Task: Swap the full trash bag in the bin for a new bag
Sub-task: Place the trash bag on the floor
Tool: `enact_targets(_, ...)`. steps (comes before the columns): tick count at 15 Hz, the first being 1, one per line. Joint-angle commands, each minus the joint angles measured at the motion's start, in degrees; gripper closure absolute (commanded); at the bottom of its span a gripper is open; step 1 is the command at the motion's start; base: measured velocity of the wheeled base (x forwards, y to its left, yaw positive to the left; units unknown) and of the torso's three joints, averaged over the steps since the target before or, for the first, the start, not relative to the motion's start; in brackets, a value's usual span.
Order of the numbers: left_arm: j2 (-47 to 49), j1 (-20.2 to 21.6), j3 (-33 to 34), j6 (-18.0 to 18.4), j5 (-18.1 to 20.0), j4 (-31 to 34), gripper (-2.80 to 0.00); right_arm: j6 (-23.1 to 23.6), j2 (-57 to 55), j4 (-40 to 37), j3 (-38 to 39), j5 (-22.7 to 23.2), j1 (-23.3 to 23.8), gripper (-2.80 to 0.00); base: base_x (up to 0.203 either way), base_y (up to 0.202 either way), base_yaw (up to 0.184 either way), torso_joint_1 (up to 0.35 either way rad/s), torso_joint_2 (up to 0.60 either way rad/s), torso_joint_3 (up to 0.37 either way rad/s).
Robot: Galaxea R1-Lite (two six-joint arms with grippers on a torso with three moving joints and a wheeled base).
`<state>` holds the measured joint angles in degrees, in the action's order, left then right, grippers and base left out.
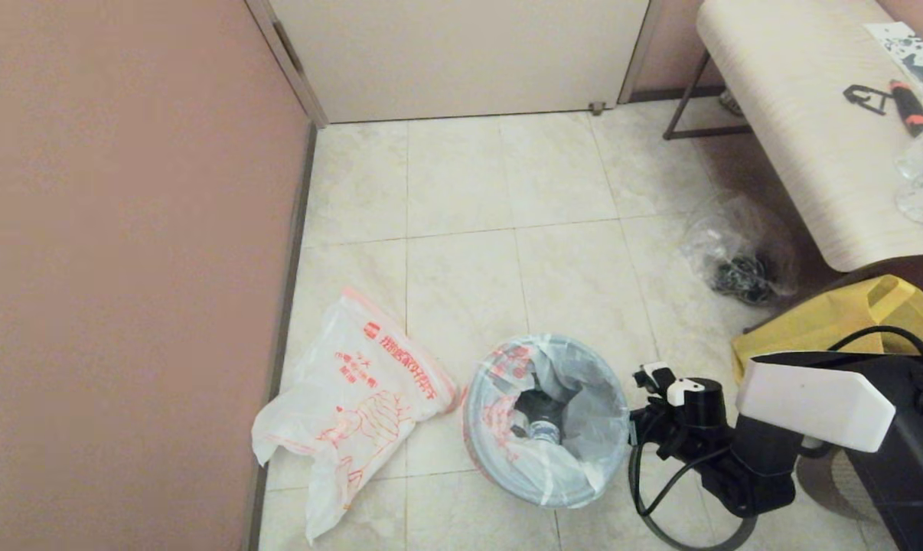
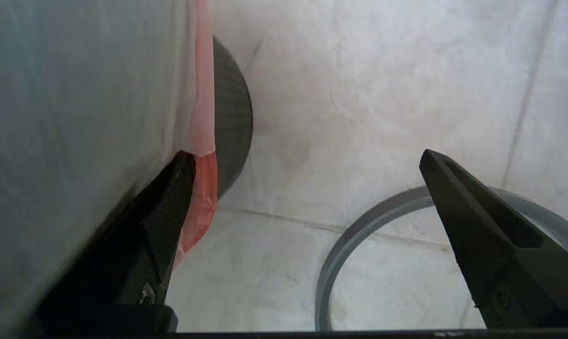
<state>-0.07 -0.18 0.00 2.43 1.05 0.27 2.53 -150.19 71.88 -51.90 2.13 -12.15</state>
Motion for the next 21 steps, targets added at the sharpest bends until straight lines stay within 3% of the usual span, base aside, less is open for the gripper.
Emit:
enact_targets(1, 0.1, 0.0, 0.0, 0.0, 0.0, 0.0, 0.00, 1.9, -1.2, 0.4, 0.0, 0.0, 0.8, -2.80, 0.000, 0.000, 0.000, 0.000, 0.00, 0.000)
enact_targets(7, 0.1, 0.0, 0.0, 0.0, 0.0, 0.0, 0.00, 7.3, -1.1, 0.9, 2.4, -4.6, 1.8, -2.80, 0.000, 0.000, 0.000, 0.000, 0.00, 0.000)
enact_targets(10, 0.1, 0.0, 0.0, 0.0, 0.0, 0.0, 0.00, 9.7, -2.6, 3.8, 1.4, -9.4, 2.0, -2.80, 0.000, 0.000, 0.000, 0.000, 0.00, 0.000)
enact_targets(15, 0.1, -0.1, 0.0, 0.1, 0.0, 0.0, 0.00, 10.8, -2.5, -6.8, -3.5, -18.7, -1.2, -2.80, 0.000, 0.000, 0.000, 0.000, 0.00, 0.000)
enact_targets(19, 0.0, 0.0, 0.0, 0.0, 0.0, 0.0, 0.00, 10.7, -1.5, -8.8, -4.2, -20.7, -3.7, -2.80, 0.000, 0.000, 0.000, 0.000, 0.00, 0.000)
enact_targets(20, 0.1, 0.0, 0.0, 0.0, 0.0, 0.0, 0.00, 10.6, -1.5, -10.2, -5.5, -20.8, -4.4, 0.00, 0.000, 0.000, 0.000, 0.000, 0.00, 0.000)
enact_targets(21, 0.1, 0.0, 0.0, 0.0, 0.0, 0.0, 0.00, 10.7, -1.2, -12.1, -6.6, -20.8, -4.9, 0.00, 0.000, 0.000, 0.000, 0.000, 0.00, 0.000)
